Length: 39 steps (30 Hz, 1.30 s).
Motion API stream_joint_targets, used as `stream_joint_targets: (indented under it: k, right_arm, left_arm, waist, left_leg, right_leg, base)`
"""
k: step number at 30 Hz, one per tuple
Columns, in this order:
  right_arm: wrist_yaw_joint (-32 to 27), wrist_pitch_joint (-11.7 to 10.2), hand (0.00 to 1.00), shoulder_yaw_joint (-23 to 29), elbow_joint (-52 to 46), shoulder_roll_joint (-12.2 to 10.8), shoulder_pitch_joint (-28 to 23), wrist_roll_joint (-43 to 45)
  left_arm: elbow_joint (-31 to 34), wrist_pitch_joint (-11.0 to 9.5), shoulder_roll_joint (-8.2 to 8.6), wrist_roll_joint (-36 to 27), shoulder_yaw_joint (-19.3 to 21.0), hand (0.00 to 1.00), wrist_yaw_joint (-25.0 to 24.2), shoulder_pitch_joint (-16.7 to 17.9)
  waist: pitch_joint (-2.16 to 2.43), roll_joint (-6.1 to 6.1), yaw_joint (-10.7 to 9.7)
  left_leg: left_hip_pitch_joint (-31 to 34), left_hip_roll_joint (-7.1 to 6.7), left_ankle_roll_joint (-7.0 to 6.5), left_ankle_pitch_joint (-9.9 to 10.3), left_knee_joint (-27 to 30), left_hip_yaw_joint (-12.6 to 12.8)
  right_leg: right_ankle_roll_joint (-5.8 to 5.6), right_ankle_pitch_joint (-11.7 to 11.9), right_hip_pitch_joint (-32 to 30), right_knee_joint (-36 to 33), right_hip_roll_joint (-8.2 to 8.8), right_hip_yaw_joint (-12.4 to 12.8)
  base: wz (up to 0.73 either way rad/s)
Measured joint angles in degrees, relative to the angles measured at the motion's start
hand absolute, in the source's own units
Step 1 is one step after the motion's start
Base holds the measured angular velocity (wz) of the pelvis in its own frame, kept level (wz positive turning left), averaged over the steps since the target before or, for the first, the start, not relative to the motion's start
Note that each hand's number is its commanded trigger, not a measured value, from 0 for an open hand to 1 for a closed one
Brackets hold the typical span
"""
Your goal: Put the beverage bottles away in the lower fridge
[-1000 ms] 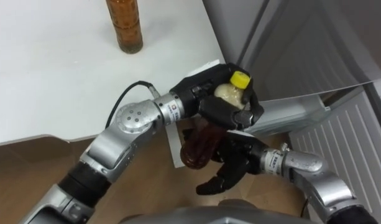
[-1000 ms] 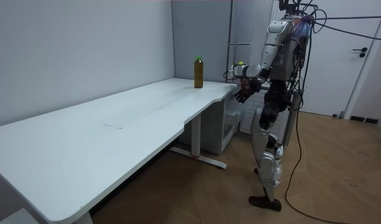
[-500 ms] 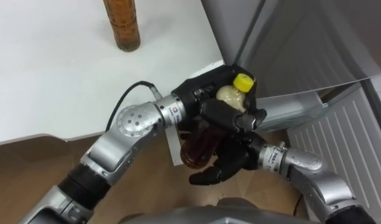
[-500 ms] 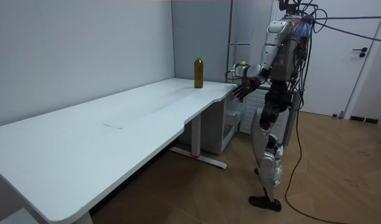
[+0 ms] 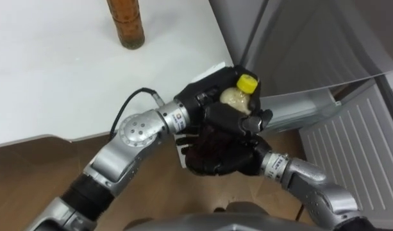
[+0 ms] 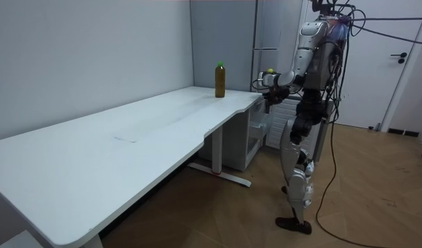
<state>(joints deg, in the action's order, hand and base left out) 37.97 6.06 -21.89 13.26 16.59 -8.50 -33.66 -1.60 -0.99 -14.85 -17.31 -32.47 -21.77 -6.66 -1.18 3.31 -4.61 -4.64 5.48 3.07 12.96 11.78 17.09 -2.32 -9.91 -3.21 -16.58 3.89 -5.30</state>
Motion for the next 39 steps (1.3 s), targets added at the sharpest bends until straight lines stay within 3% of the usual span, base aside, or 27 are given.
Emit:
stream_joint_targets:
  k: [6,8,9,10,15,21,30,34,39]
  right_arm:
    - [0.0,-2.3,1.00,-0.7,0.0,-0.2,0.0,0.0]
    - [0.0,-2.5,1.00,-0.7,0.0,-0.3,0.0,0.0]
    - [-0.2,-2.5,1.00,-0.7,0.0,-0.4,0.0,0.0]
    - [-0.3,-2.5,1.00,-0.8,0.0,-0.5,0.0,0.0]
    - [-0.4,-2.5,1.00,-1.0,0.0,-0.6,0.0,-1.6]
    - [-0.3,-2.5,1.00,-2.0,0.0,-1.8,0.0,-7.4]
    - [0.4,-3.6,1.00,-2.8,0.8,-2.7,0.1,-11.0]
    - [1.5,-3.6,1.00,-2.9,0.8,-2.7,0.3,-11.8]
    - [2.0,-4.1,1.00,-2.6,0.8,-2.2,0.3,-11.9]
  left_arm:
    - [-0.7,0.1,0.82,-0.9,1.3,1.00,0.9,0.0]
    - [-0.7,0.1,0.85,-1.2,1.5,0.70,1.0,0.0]
    - [-0.7,0.1,0.88,-1.3,1.7,0.24,1.0,0.0]
    - [-0.7,0.1,0.94,-1.3,1.8,0.00,1.0,0.0]
    - [-0.7,0.1,1.20,-1.3,2.0,0.00,1.4,0.0]
    - [-0.7,-1.5,2.81,-1.3,3.6,0.00,2.7,0.0]
    - [1.3,-1.9,2.84,-1.2,4.7,0.00,4.1,0.0]
    - [2.5,-1.9,2.54,-1.1,5.3,0.00,4.1,0.0]
    - [5.8,-1.9,2.56,-1.1,5.5,0.00,5.0,0.0]
  waist:
    - [0.22,-0.41,0.2]
    - [0.40,-0.64,0.2]
    - [0.41,-0.69,0.2]
    - [0.40,-0.68,0.2]
    - [0.36,-0.60,0.1]
    - [0.18,-0.27,0.1]
    - [0.21,0.76,0.3]
    - [0.17,0.41,0.3]
    - [0.14,-1.00,0.2]
  left_leg:
    - [0.4,-0.01,-0.01,0.0,0.2,-0.1]
    - [0.6,-0.01,-0.01,0.0,0.3,-0.1]
    - [0.8,0.02,-0.01,0.0,0.5,-0.1]
    - [0.8,0.03,-0.02,0.0,0.6,-0.1]
    - [0.9,0.02,-0.01,0.0,1.0,-0.1]
    - [1.1,0.03,-0.02,0.0,1.0,-0.1]
    - [2.0,0.43,0.02,0.0,2.0,-0.3]
    - [1.8,0.99,0.13,0.1,2.1,-0.8]
    - [1.1,1.07,0.19,0.1,2.0,-1.5]
  right_leg:
    - [0.10,0.1,-0.4,-0.2,0.07,-0.1]
    - [0.11,0.1,-0.8,-0.6,0.08,-0.1]
    - [0.11,0.1,-1.1,-0.9,0.09,0.0]
    - [0.11,0.1,-1.1,-1.0,0.09,0.0]
    - [0.12,0.1,-1.1,-1.0,0.13,0.1]
    - [0.12,0.1,-1.1,-0.1,0.09,0.1]
    - [0.28,0.3,-1.1,0.0,-0.17,0.1]
    - [0.69,0.5,-0.3,1.1,-0.75,0.0]
    - [0.70,0.7,1.0,1.7,-0.80,-0.9]
  base:
    - [0.00]
    - [0.00]
    - [0.00]
    - [-0.03]
    - [-0.01]
    - [0.00]
    - [0.00]
    - [0.00]
    - [0.08]
